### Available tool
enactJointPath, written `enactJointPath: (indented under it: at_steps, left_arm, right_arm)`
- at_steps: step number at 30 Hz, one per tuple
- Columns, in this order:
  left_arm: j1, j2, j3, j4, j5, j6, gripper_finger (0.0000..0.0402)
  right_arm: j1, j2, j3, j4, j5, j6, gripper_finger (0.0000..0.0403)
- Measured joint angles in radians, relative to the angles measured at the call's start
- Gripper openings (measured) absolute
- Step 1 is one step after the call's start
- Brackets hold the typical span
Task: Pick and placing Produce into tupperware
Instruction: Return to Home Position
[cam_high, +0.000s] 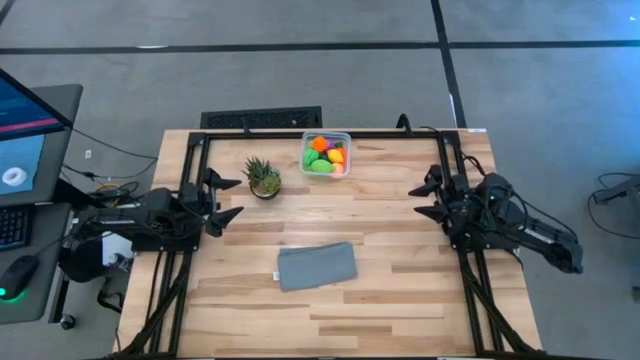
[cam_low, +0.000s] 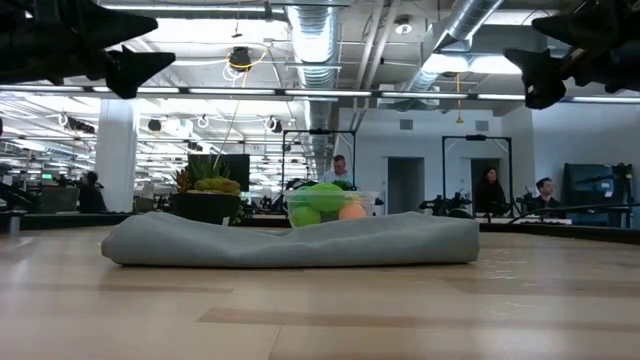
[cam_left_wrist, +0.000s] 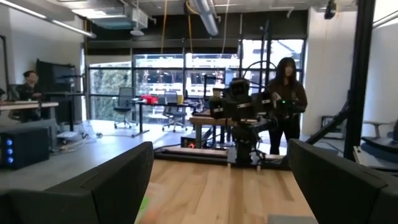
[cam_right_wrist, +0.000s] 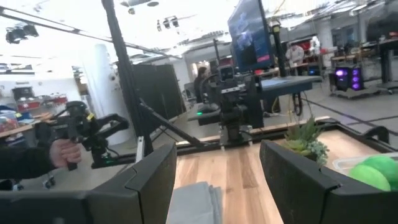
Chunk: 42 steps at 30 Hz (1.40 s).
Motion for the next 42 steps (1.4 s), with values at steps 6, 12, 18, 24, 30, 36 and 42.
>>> enactJointPath:
  at_steps: [6,12,18,24,30,36,42]
  left_arm:
    - [0.000,0.000,0.000,0.000,0.039,-0.015,0.0360]
    - [0.000,0.000,0.000,-0.005,0.054,-0.032,0.0360]
    - [0.000,0.000,0.000,0.005,0.053,-0.030,0.0360]
    - [-0.003,0.000,0.000,-0.007,0.057,-0.028,0.0360]
    - [-0.015,0.000,0.000,-0.048,0.019,-0.027,0.0360]
    - [-0.015,0.001,0.000,-0.068,-0.018,-0.012,0.0360]
    - [-0.015,0.001,0.000,-0.150,0.027,-0.009,0.0360]
  right_arm:
    - [0.064,0.000,-0.001,-0.002,0.129,-0.054,0.0256]
    - [0.206,0.000,-0.001,-0.047,0.330,-0.104,0.0256]
    - [0.335,0.000,-0.017,-0.078,0.478,-0.129,0.0256]
    - [0.386,0.002,-0.080,-0.011,0.513,-0.101,0.0256]
    - [0.392,-0.001,-0.080,-0.028,0.531,-0.135,0.0256]
    - [0.394,0.003,-0.080,-0.095,0.684,-0.159,0.0256]
    - [0.394,0.005,-0.080,-0.093,0.708,-0.183,0.0256]
